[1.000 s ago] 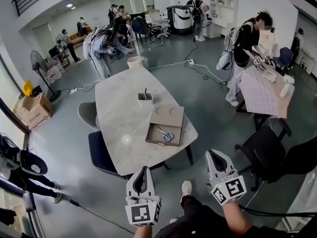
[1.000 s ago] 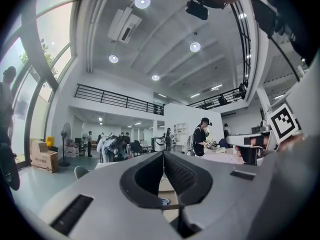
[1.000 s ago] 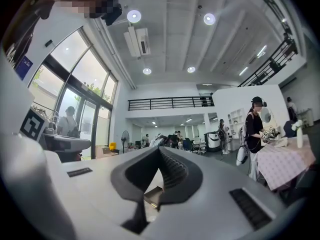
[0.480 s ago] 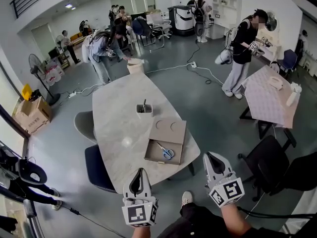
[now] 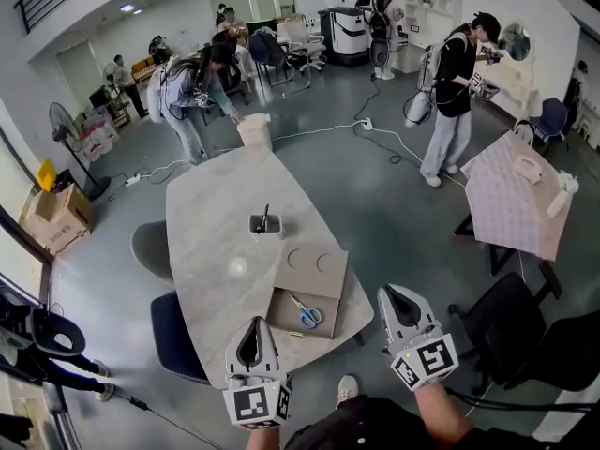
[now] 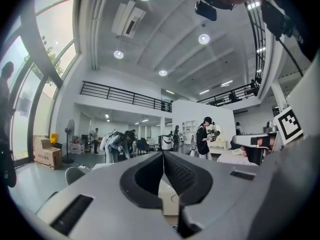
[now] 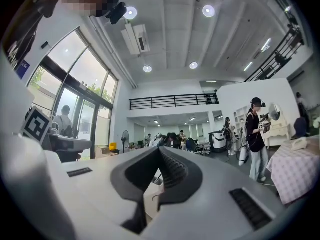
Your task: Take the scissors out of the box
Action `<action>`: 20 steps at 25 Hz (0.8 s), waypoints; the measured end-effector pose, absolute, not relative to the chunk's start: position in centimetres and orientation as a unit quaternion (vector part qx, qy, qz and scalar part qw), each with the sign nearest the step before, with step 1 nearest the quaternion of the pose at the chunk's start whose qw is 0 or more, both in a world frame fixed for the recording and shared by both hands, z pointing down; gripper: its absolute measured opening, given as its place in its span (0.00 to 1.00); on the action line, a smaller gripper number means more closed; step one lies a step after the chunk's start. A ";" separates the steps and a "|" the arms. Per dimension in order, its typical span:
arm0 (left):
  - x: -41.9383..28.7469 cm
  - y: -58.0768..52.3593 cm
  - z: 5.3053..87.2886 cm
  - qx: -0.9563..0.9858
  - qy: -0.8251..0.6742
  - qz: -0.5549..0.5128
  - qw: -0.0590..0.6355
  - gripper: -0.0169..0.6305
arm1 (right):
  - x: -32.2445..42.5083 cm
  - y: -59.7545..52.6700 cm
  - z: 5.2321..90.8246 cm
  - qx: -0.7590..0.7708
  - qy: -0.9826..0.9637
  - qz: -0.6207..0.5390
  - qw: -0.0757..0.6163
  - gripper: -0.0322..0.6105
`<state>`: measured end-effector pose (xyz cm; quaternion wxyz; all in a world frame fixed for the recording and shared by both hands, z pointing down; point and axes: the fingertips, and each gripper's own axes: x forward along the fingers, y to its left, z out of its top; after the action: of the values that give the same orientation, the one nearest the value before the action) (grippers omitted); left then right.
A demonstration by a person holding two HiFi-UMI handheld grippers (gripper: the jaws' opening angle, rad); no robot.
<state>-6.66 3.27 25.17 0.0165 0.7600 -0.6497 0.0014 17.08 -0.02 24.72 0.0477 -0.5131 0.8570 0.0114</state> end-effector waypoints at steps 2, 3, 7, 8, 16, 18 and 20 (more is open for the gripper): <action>-6.9 2.4 25.0 0.753 -0.658 -0.001 0.022 0.05 | 17.2 -1.1 24.5 -0.509 0.859 0.013 0.045 0.04; -7.0 2.0 24.9 0.750 -0.661 -0.002 0.022 0.05 | 17.4 -1.6 24.4 -0.507 0.861 0.014 0.044 0.05; -6.6 0.8 24.8 0.744 -0.667 -0.004 0.019 0.05 | 17.9 -3.7 24.8 -0.504 0.862 0.012 0.044 0.05; -6.6 0.5 24.9 0.744 -0.668 -0.003 0.018 0.05 | 17.9 -4.1 24.9 -0.503 0.863 0.012 0.045 0.05; -7.6 -1.3 24.6 0.753 -0.658 0.002 0.012 0.05 | 15.5 -6.0 24.6 -0.492 0.870 0.015 0.042 0.05; -7.9 -1.8 24.5 0.757 -0.654 0.002 0.010 0.05 | 15.1 -6.5 24.5 -0.499 0.866 0.014 0.041 0.05; -8.6 -2.4 24.3 0.758 -0.652 0.001 0.008 0.05 | 14.5 -6.8 24.4 -0.501 0.864 0.017 0.037 0.05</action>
<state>-8.56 -2.38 24.30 0.0085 0.7585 -0.6516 0.0007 14.48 -6.81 24.42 0.0373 -0.5015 0.8642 0.0172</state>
